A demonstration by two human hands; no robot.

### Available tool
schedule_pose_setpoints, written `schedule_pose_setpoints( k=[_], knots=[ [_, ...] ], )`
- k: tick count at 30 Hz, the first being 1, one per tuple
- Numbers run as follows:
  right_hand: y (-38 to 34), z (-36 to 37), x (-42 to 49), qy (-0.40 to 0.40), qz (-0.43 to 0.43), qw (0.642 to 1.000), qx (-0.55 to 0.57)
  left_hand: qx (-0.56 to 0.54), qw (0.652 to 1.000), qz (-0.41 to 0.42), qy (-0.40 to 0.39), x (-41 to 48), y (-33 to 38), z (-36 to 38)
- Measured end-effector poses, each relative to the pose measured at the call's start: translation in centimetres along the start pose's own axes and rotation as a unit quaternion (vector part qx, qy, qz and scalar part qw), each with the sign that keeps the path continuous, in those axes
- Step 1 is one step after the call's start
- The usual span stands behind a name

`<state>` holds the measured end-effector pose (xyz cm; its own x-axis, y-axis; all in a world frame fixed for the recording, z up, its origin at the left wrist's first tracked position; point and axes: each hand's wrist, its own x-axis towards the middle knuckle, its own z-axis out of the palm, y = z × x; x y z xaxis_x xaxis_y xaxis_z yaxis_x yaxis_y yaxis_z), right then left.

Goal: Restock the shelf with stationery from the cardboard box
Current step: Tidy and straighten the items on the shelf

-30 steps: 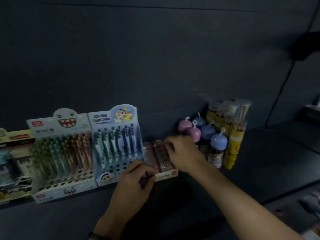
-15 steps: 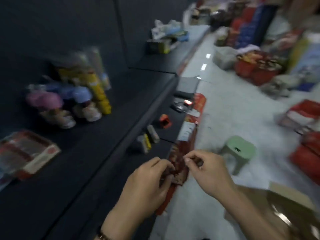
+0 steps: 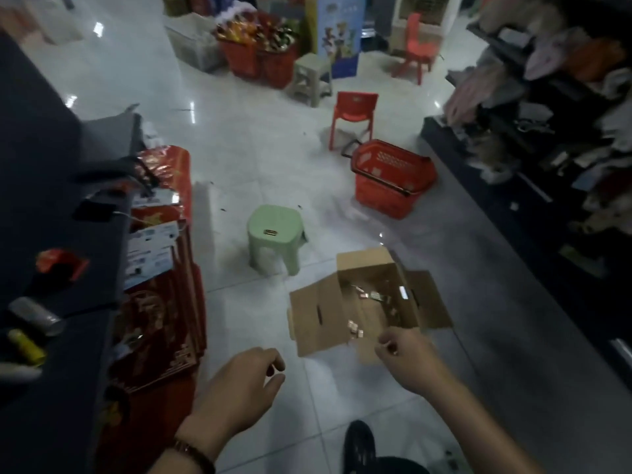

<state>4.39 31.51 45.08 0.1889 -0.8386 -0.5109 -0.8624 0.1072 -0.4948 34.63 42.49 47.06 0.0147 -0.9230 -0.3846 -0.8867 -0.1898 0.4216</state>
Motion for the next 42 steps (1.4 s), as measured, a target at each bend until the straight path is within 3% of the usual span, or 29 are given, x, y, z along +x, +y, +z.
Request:
schedule_pose_setpoints(
  k=[6,11,21,27,32,42],
  knots=[
    [8.6,-3.2,9.4,-0.018,0.077,0.997,0.004,-0.007,0.995,0.001,-0.099,13.1,4.6,6.7],
    [13.6,-1.7,19.1,-0.045,0.135,0.99,0.006,-0.023,0.985,0.007,-0.173,24.9,4.9,12.9],
    [25.9,13.3,43.6,-0.142,0.173,0.974,-0.018,-0.062,0.969,-0.044,-0.237,46.5,-1.2,32.9],
    [33.9,26.0,59.1,-0.231,0.077,0.959,-0.148,-0.117,0.971,-0.106,-0.181,55.1,-4.8,46.4],
    [38.1,34.2,65.1,-0.268,0.026,0.932,-0.243,-0.161,0.968,-0.15,-0.118,56.4,-6.5,54.2],
    [43.0,40.8,65.9,-0.344,0.043,0.9,-0.264,-0.17,0.965,-0.188,-0.072,55.8,-7.0,56.8]
  ],
)
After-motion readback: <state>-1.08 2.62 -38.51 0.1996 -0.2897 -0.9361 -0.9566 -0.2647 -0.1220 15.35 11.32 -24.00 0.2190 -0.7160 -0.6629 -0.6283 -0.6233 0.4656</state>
